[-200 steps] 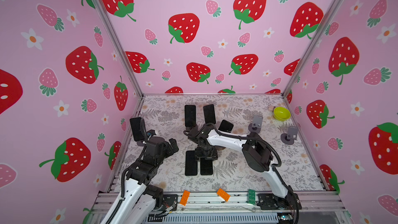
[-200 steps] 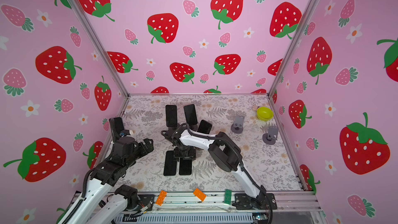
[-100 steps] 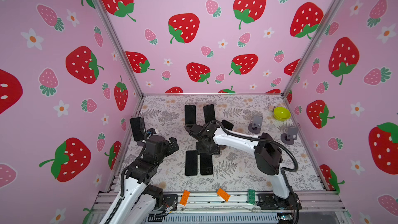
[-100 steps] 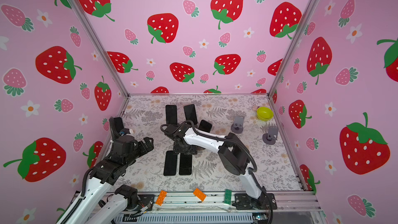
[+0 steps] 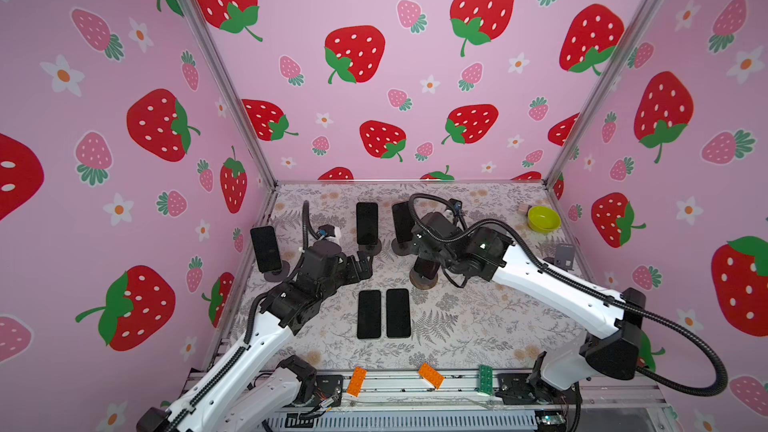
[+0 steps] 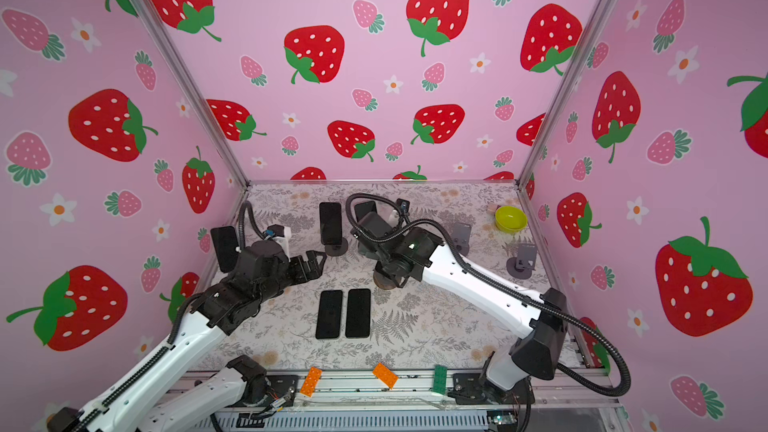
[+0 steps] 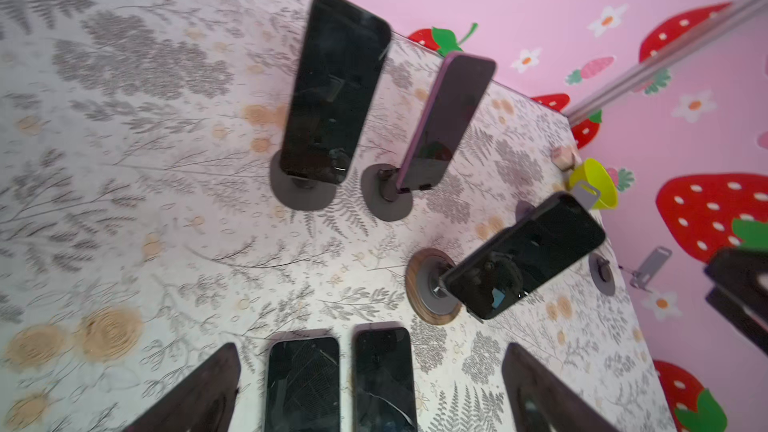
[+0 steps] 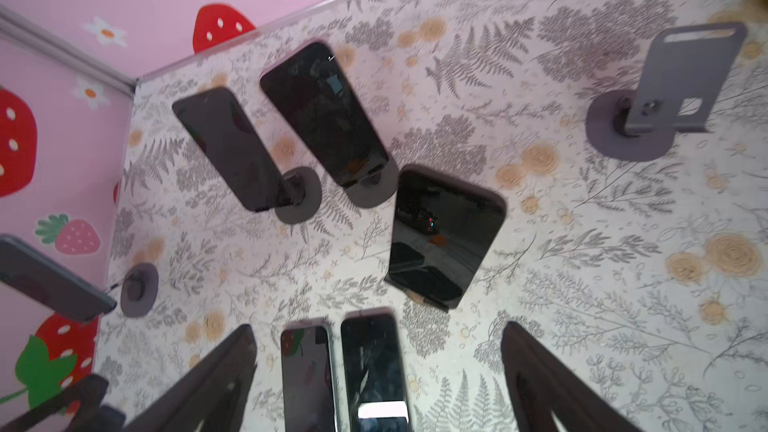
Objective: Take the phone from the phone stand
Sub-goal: 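Swing right gripper to empty stand while left arm reaches wooden-stand phone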
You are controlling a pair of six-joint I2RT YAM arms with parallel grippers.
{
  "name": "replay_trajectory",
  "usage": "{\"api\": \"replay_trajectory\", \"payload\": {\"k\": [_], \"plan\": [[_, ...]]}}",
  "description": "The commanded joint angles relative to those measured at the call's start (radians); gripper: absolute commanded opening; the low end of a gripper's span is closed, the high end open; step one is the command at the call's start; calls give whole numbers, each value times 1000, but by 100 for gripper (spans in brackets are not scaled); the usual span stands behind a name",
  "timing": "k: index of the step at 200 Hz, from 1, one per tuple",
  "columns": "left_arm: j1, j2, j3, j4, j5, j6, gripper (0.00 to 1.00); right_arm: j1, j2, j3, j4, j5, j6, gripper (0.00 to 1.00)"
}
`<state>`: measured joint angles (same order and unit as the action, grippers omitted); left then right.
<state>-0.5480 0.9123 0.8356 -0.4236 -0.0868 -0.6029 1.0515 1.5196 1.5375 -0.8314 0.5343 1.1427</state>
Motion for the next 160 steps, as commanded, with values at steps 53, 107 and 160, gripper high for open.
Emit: {"api": "replay_trajectory", "payload": {"k": [53, 107, 160], "plan": [[-140, 252, 208, 161, 84, 220, 99, -459, -237, -263, 280, -74, -201, 99], [-197, 400, 308, 199, 193, 312, 99, -760, -279, -420, 453, -251, -245, 100], [-235, 528, 401, 175, 237, 378, 99, -845, -228, -532, 605, -322, -285, 100]]}}
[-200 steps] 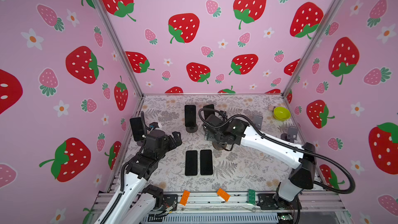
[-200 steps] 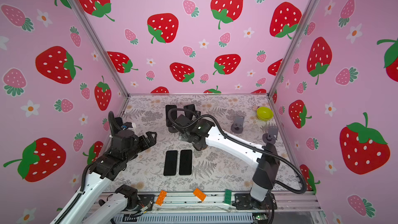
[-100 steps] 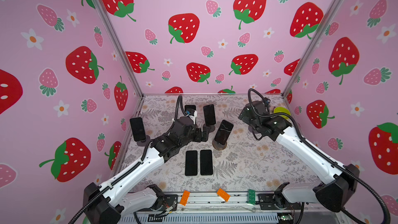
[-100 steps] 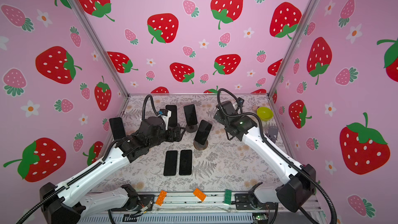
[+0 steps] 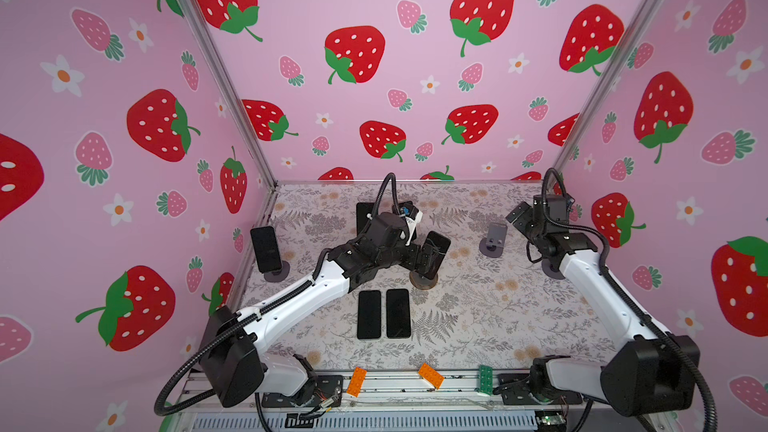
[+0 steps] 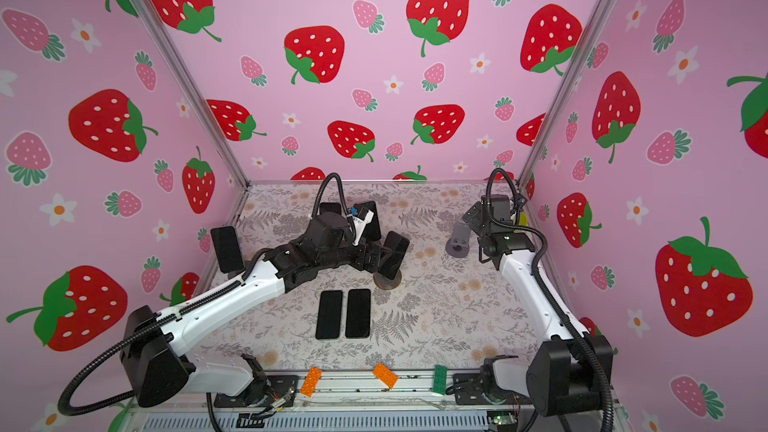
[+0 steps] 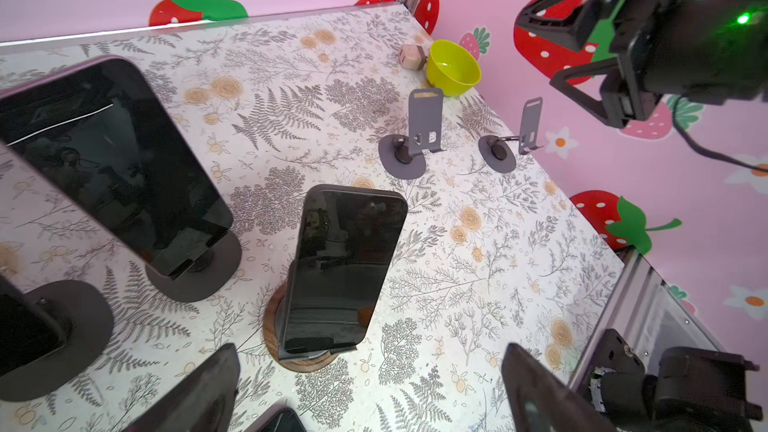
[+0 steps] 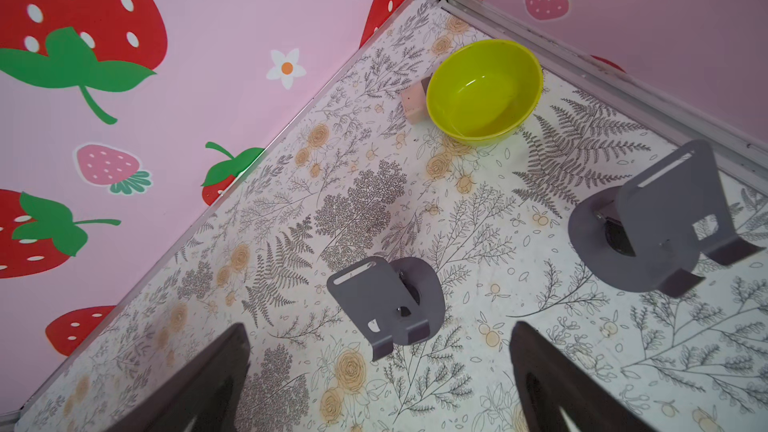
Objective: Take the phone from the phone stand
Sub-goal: 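Swing right gripper to empty stand while left arm reaches wooden-stand phone, then lower the left gripper around the black phone on the wooden stand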
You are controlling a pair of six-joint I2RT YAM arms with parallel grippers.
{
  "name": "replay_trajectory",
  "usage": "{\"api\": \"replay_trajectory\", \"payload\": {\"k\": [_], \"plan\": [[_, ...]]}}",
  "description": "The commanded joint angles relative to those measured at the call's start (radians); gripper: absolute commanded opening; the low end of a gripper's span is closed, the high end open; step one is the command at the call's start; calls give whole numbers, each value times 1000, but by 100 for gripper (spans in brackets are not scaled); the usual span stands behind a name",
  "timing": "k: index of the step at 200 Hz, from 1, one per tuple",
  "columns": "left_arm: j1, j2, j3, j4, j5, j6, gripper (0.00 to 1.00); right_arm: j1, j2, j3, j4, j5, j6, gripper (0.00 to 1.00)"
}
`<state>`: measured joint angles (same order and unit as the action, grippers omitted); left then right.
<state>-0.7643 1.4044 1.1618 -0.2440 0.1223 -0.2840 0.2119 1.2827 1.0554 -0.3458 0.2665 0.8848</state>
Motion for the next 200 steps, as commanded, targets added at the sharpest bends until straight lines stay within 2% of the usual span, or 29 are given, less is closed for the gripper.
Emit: {"api": "replay_trajectory", "payload": {"k": [1, 40, 118, 151, 184, 200], "plan": [[-20, 38, 78, -6, 27, 60, 99, -5, 9, -52, 122, -55, -27, 100], [-45, 100, 136, -21, -24, 88, 99, -6, 50, -82, 162, -95, -42, 100], [-60, 207, 236, -23, -119, 140, 99, -6, -13, -209, 293, -81, -92, 100], [-48, 280, 326, -83, -104, 175, 99, -5, 7, -223, 316, -95, -93, 100], [-11, 345, 393, -138, -2, 163, 99, -5, 33, -221, 288, -72, -56, 100], [-10, 377, 423, -166, 8, 163, 99, -6, 44, -216, 284, -90, -56, 100]]}}
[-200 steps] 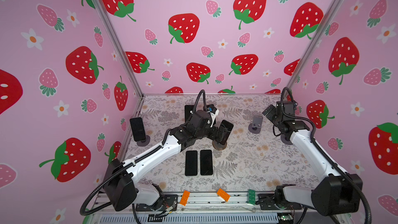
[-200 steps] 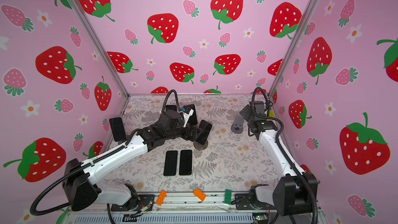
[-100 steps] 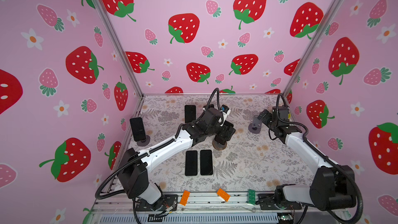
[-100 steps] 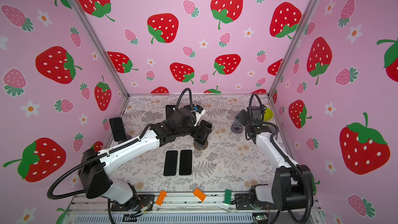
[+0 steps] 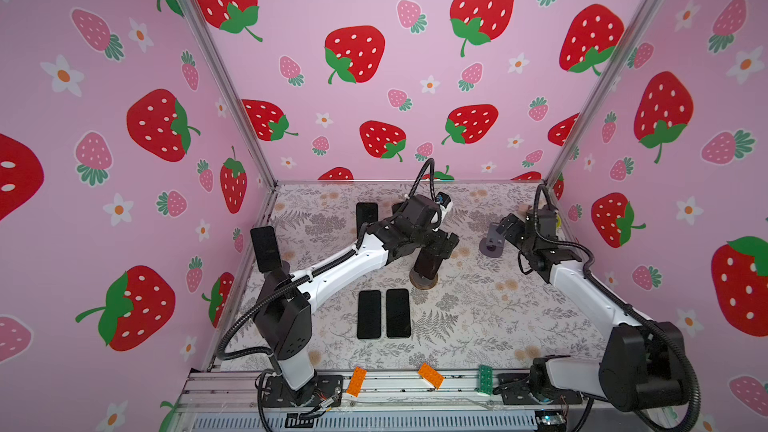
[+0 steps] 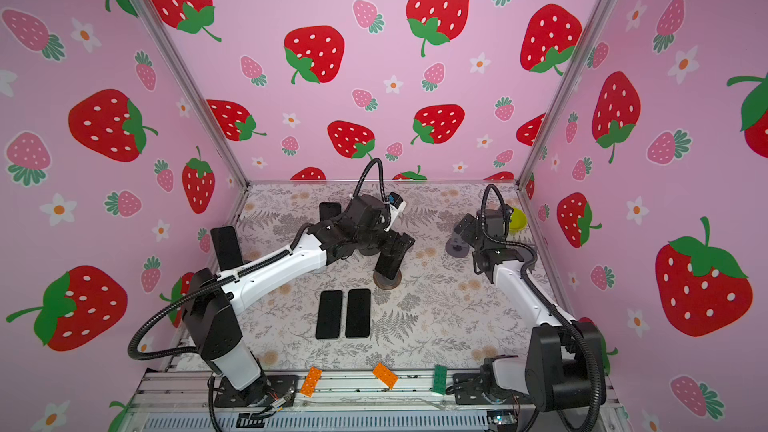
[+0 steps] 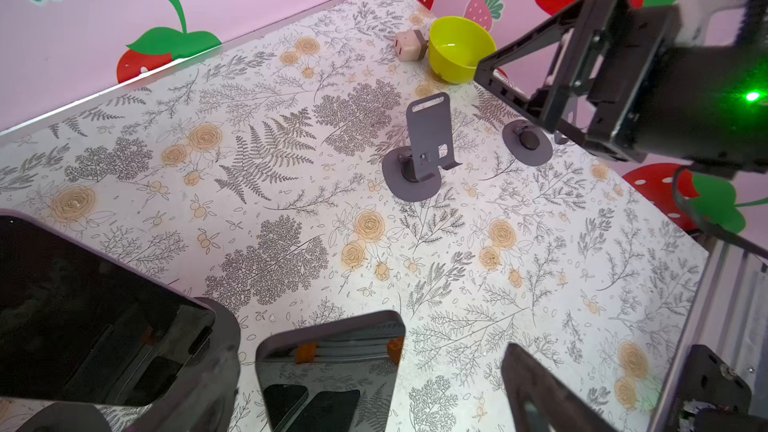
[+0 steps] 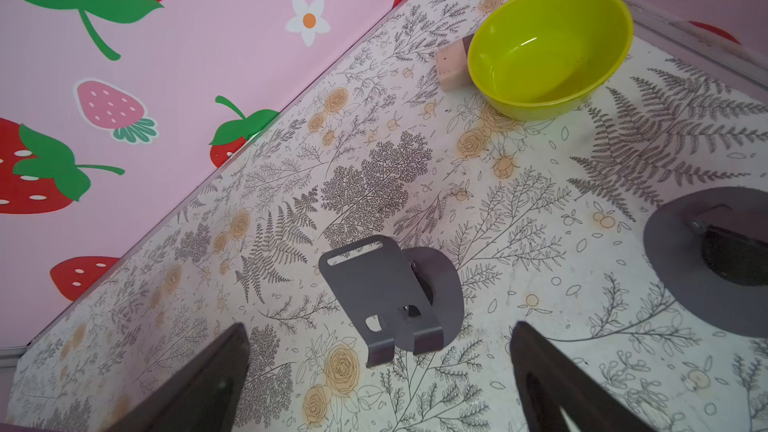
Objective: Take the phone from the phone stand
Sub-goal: 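Lower the left gripper around the black phone on the wooden stand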
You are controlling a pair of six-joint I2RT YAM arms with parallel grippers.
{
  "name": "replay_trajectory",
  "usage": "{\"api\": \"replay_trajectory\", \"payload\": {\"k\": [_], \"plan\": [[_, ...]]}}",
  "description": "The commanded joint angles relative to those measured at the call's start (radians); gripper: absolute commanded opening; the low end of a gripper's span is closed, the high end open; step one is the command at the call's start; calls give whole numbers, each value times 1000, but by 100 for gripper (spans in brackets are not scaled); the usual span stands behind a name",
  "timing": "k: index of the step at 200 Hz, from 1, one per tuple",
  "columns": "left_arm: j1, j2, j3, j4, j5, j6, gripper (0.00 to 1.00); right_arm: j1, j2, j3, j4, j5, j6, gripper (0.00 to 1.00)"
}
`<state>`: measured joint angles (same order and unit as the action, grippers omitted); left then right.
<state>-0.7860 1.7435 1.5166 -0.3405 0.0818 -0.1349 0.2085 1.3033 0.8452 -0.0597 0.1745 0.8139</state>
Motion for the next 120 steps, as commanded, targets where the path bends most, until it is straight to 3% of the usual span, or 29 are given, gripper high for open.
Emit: {"api": "replay_trajectory", "payload": {"k": [1, 67, 120], "plan": [[12, 39, 69, -71, 49, 13, 99, -3, 24, -6, -3, 1, 14, 100], [14, 76, 88, -77, -48, 33, 99, -3, 41, -11, 3, -12, 28, 100], [13, 95, 89, -81, -3, 34, 99, -3, 39, -6, -9, 0, 27, 100]]}}
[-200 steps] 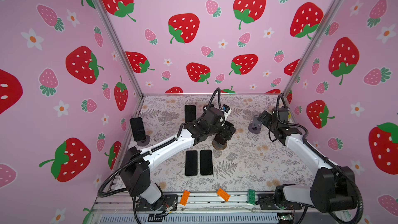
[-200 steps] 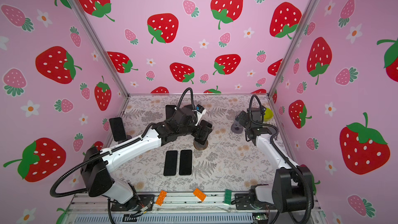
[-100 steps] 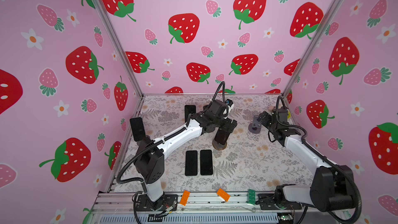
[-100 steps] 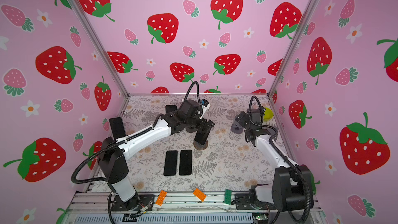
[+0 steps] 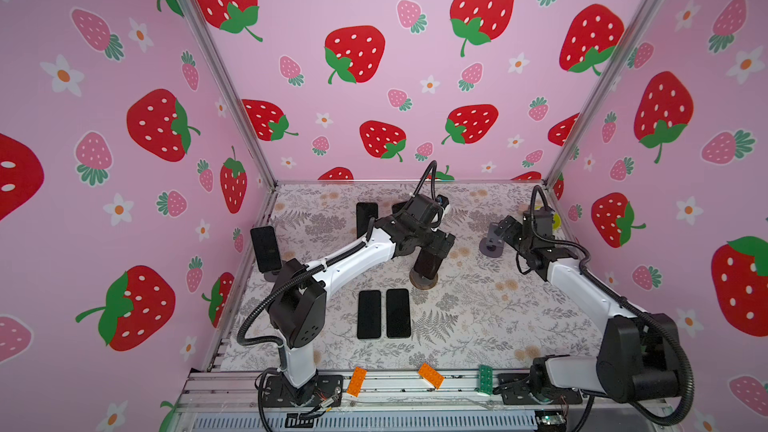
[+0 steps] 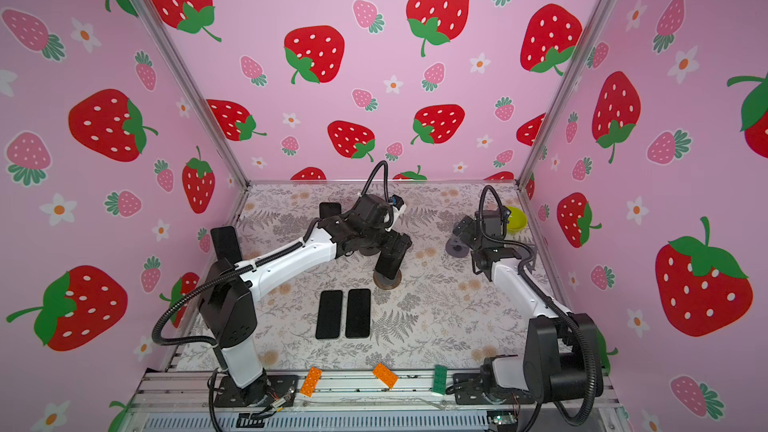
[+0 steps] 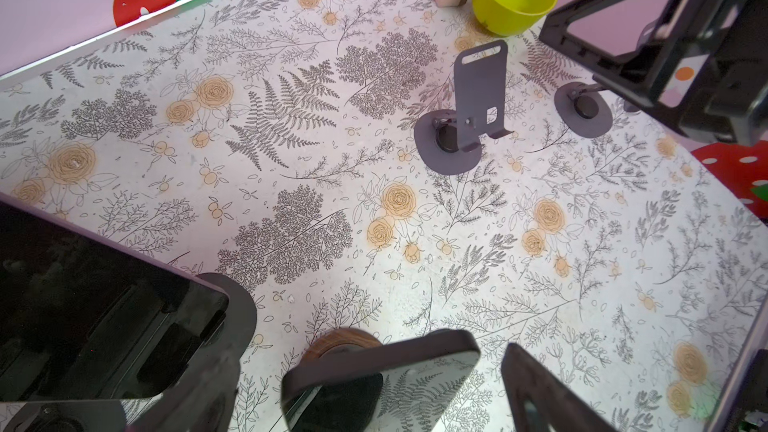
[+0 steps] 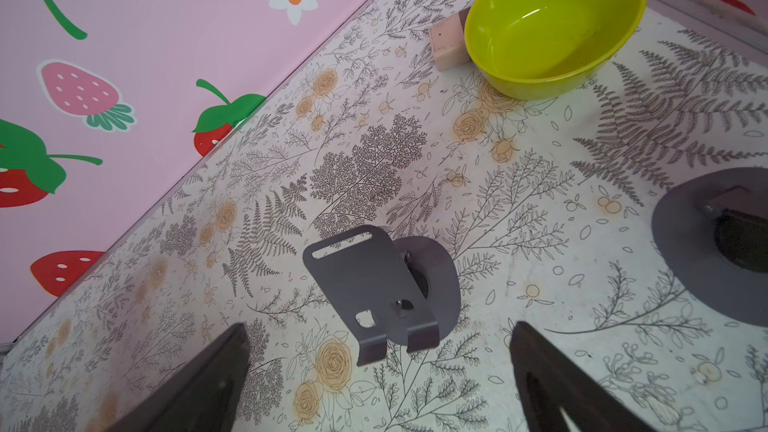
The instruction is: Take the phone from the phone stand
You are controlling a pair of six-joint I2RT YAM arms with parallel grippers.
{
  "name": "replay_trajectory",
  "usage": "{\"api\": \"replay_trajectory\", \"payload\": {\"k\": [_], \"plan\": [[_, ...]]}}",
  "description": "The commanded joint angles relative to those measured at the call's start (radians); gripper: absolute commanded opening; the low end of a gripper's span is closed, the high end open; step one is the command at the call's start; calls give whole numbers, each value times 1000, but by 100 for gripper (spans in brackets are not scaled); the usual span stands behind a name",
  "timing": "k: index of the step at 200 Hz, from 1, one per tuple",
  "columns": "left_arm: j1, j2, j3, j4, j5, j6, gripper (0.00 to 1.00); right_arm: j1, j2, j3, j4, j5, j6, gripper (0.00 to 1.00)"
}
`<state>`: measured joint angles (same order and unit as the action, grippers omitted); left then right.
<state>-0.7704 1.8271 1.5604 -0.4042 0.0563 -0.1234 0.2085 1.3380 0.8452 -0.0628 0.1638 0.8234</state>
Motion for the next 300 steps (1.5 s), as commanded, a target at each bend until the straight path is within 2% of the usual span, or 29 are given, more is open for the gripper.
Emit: {"api": "replay_trajectory", "payload": {"k": [1, 73, 134, 300], "plan": [[-3, 12, 45, -18, 24, 22, 99, -3, 4, -6, -5, 9, 18, 100], [-3, 41, 52, -39, -17, 4, 100, -3, 12, -11, -3, -11, 26, 100], [-3, 62, 57, -54, -42, -13, 96, -2, 10, -14, -1, -13, 28, 100], [-15, 13, -40, -54, -81, -46, 92, -2, 30, -19, 8, -38, 40, 100]]}}
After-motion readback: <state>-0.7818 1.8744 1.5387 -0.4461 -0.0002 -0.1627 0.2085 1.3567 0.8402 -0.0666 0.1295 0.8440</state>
